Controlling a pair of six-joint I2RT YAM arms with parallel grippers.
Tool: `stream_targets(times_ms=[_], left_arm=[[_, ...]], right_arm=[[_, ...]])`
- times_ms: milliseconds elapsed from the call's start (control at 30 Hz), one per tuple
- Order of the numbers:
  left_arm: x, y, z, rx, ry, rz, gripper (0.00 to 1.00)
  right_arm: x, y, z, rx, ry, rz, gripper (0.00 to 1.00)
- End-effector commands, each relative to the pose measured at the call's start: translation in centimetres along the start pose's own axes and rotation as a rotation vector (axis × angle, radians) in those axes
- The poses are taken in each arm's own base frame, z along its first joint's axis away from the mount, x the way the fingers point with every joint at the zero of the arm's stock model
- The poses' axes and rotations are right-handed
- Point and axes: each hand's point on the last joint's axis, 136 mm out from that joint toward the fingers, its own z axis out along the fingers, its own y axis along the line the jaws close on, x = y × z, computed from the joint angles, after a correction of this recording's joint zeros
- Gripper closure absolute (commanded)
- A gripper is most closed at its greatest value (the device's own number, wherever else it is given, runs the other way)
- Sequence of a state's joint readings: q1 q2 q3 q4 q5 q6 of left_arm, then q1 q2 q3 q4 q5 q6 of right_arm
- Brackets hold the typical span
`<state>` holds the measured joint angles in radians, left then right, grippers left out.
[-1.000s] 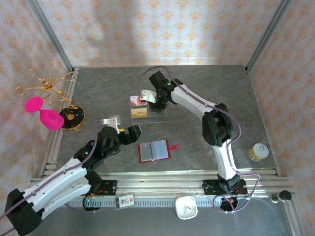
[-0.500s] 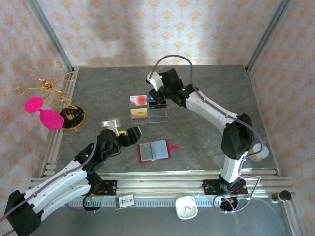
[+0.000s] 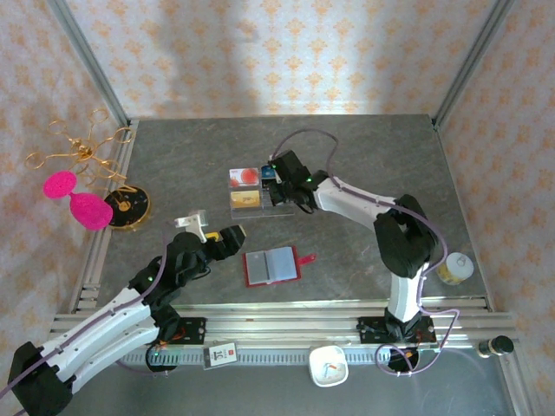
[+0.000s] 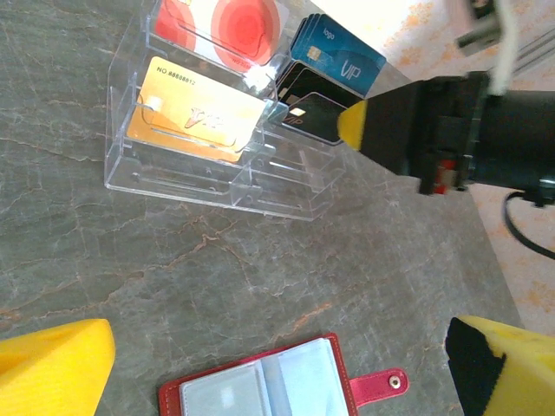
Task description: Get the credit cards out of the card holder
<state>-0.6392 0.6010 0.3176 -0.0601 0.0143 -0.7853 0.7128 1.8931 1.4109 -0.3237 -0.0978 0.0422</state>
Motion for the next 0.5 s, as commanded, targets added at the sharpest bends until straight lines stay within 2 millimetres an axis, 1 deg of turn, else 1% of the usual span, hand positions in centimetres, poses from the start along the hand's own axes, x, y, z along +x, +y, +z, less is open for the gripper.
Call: stream_targets(times_ms=[0, 67, 133, 300, 367, 467], left_arm=[[-0.2, 0.6, -0.2, -0.012, -0.021, -0.013, 0.01], [-0.2, 0.6, -0.3, -0.012, -0.021, -0.013, 0.01], [-0.2, 0.6, -0.4, -0.013, -0.023, -0.014, 0.01], [-0.1, 0.5, -0.5, -0.004, -0.016, -0.015, 0.01], [0.0, 0.5, -0.6, 0.0, -0.01, -0.015, 0.01], [0.2, 0.4, -0.7, 0.009, -0.004, -0.015, 0.01]], right_arm=[[-1.6, -1.4, 0.6, 0.105, -0.023, 0.029, 1.0], [-2.3, -1.6, 0.9, 0.127, -0.03, 0.021, 1.0], [-3.3, -1.6, 1.0, 0.14, -0.049, 0.021, 1.0], [-4.2, -1.4, 2.1, 0.152, -0.034, 0.014, 1.0], [-4.4, -0.8, 2.0, 0.13, -0.034, 0.011, 1.0], [-4.7, 0.2, 1.0, 0.101, -0.059, 0.007, 0.99]])
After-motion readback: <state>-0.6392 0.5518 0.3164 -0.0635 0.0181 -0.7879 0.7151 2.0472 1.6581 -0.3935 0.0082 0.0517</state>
